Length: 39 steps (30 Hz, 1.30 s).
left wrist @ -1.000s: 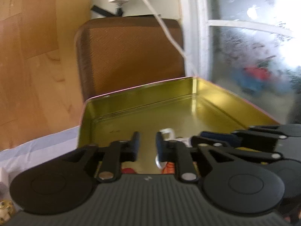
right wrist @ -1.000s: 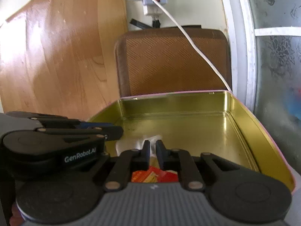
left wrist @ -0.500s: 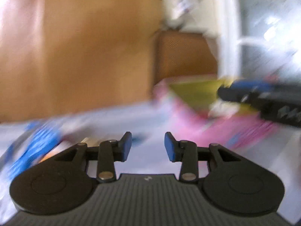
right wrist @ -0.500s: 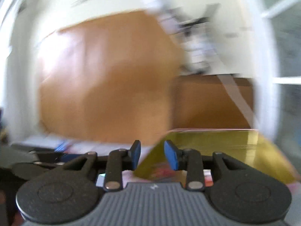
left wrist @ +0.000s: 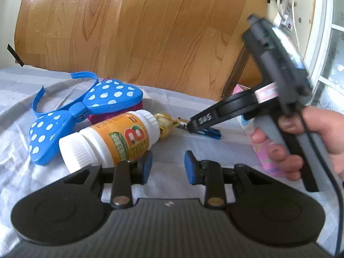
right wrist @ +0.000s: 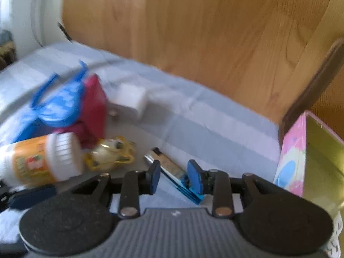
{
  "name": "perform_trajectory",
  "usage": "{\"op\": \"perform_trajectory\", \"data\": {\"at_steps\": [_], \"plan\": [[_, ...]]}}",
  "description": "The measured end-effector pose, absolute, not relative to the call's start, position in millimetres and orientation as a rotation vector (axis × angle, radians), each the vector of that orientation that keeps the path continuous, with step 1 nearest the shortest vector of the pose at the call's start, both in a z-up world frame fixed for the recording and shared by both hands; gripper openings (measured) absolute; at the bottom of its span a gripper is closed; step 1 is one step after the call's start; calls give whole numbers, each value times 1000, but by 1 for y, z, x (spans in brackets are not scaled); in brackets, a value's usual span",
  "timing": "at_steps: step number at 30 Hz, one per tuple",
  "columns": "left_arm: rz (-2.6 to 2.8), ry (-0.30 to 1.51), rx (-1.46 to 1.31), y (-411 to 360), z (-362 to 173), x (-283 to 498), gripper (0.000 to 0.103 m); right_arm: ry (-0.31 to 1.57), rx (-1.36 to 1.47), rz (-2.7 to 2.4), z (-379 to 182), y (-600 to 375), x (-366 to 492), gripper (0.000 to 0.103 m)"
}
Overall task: Organize rigid objects
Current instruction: 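Grasp the blue lighter with the right gripper and lift it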
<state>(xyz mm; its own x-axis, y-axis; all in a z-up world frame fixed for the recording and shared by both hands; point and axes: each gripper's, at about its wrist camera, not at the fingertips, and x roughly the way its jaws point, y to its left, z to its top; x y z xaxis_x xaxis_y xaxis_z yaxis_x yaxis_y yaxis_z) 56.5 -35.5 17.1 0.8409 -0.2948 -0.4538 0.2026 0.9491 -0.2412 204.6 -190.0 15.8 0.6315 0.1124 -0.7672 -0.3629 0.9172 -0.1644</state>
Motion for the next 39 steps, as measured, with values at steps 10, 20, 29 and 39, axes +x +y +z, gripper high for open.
{"op": "perform_trajectory", "data": {"at_steps": [10, 20, 29, 39], "plan": [[-271, 517, -217, -31, 14, 57, 34, 822, -384, 335, 9, -197, 149, 4], [-239, 508, -192, -34, 14, 55, 34, 722, -387, 320, 21, -202, 115, 6], [-254, 509, -222, -29, 12, 59, 34, 865, -269, 266, 9, -194, 201, 29], [-355, 532, -226, -31, 11, 59, 34, 765, -303, 345, 4, -216, 86, 24]]}}
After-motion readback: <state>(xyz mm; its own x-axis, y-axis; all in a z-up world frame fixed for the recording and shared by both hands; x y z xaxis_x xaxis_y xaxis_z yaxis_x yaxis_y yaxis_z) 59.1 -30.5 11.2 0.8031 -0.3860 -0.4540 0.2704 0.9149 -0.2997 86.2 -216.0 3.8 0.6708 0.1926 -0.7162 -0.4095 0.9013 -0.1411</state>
